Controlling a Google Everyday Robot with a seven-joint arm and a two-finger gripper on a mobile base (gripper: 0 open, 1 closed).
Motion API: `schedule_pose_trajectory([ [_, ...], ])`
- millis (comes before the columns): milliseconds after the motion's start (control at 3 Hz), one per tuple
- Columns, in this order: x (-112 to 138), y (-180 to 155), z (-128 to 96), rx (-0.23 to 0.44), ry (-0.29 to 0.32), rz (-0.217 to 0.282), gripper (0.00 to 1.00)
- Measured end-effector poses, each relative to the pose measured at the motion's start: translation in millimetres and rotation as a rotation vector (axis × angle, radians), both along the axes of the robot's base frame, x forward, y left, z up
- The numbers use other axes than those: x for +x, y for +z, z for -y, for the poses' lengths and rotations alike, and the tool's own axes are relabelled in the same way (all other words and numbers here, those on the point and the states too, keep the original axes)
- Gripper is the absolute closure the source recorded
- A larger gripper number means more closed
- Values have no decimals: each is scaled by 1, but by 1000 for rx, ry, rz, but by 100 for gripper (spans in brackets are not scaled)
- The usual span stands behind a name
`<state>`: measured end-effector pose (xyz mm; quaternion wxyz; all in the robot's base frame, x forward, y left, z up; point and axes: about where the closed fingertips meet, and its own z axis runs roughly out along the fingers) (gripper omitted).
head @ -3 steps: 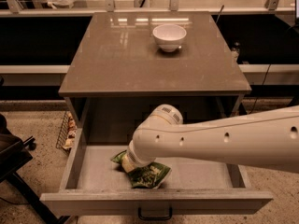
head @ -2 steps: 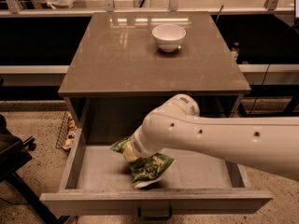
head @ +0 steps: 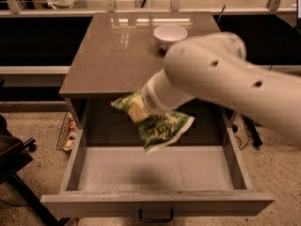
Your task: Pick green jalapeno chip bag from top drawer and place on counter
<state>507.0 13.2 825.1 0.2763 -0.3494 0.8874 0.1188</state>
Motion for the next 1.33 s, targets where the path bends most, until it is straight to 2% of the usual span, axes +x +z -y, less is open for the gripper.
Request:
schedule_pose_trajectory([
  [333, 28, 55, 2, -32, 15, 28, 100],
  [667, 71, 94, -37, -50, 77, 58, 100],
  [1000, 110, 141, -75, -15, 156, 146, 100],
  [1333, 119, 187, -83, 39, 157, 218, 100],
])
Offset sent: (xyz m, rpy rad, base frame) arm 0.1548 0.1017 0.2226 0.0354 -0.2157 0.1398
